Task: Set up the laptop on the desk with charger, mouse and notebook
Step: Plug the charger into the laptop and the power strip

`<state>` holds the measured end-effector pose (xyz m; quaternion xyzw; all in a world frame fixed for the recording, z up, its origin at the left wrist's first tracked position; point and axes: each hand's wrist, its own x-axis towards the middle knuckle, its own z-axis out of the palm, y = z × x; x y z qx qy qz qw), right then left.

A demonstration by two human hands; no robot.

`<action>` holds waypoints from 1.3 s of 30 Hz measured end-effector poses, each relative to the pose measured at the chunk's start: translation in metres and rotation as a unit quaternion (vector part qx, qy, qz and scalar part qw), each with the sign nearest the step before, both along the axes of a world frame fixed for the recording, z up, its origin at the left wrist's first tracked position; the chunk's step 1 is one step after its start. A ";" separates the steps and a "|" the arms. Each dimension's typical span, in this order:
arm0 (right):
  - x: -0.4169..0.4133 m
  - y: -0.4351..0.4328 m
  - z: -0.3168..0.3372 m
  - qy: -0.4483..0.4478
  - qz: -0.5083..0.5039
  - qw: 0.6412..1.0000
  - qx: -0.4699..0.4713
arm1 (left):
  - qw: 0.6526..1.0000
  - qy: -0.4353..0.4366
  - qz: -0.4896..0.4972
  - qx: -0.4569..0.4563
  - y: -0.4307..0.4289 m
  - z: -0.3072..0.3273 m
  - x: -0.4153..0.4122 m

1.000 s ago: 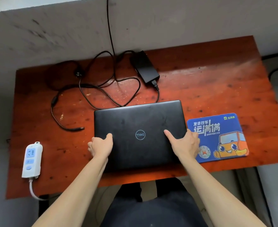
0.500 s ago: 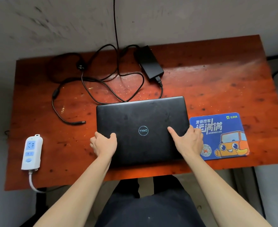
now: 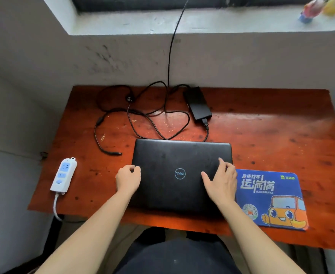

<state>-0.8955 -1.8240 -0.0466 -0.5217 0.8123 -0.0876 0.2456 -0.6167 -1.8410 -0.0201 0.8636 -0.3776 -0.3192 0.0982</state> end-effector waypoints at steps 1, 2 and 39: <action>0.004 -0.009 0.004 -0.023 0.028 0.999 -0.011 | 0.999 -0.010 0.004 -0.044 0.003 0.008 0.004; 0.009 -0.018 0.009 -0.043 0.055 0.997 -0.021 | 0.996 -0.036 -0.002 -0.080 0.006 0.016 0.007; 0.211 -0.085 -0.021 0.101 0.233 0.967 0.025 | 0.898 -0.147 -0.386 -0.153 -0.136 -0.058 0.195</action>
